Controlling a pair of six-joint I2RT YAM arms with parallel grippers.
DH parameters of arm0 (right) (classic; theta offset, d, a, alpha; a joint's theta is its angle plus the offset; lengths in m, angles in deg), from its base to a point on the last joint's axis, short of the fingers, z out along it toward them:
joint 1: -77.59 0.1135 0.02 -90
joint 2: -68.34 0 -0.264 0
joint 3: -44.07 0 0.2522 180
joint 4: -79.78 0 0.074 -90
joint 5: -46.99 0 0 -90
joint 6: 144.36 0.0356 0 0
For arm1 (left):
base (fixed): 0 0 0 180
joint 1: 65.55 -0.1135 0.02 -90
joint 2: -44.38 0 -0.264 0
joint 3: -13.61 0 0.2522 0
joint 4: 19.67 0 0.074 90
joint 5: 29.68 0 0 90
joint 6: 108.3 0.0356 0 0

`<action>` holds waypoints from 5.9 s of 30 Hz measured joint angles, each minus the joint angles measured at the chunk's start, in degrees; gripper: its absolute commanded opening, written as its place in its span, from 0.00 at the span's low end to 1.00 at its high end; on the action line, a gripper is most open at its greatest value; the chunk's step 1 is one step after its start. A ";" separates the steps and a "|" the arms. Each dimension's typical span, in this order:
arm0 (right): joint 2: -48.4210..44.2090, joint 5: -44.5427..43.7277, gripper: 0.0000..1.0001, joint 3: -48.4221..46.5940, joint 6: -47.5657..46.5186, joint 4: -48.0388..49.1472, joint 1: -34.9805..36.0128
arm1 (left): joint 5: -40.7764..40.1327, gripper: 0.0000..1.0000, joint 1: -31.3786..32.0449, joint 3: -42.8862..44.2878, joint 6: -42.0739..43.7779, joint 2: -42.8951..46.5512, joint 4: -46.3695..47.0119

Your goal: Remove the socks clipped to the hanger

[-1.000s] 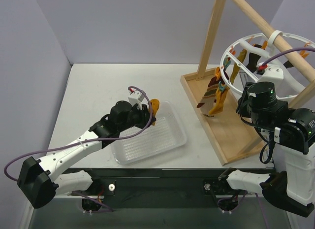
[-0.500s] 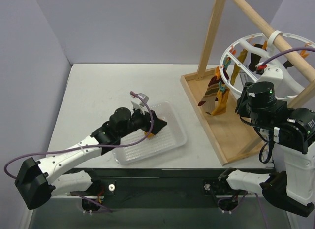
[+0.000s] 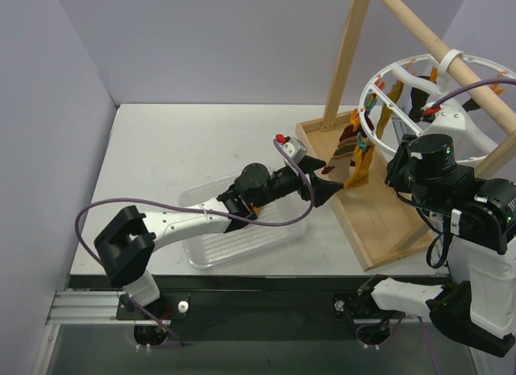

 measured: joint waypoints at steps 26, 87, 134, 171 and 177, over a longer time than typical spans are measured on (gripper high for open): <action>-2.80 3.28 0.34 2.27 1.16 2.05 -0.31 | 4.90 0.11 2.71 16.55 -6.58 -20.17 12.63; 5.70 2.75 0.55 -7.76 -0.61 -3.85 -0.28 | -4.59 0.05 16.57 19.17 -2.71 -11.23 -6.86; -4.02 -1.40 0.00 5.44 -1.81 2.82 -1.03 | -3.28 0.09 0.94 -11.39 -5.42 21.07 -27.87; -5.84 3.91 0.00 1.90 1.22 1.90 -1.81 | 0.00 0.97 2.93 -19.98 -0.98 27.50 -19.21; -6.05 4.17 0.00 1.90 1.38 1.92 -1.81 | -0.09 0.97 5.68 -11.54 4.26 14.56 -9.55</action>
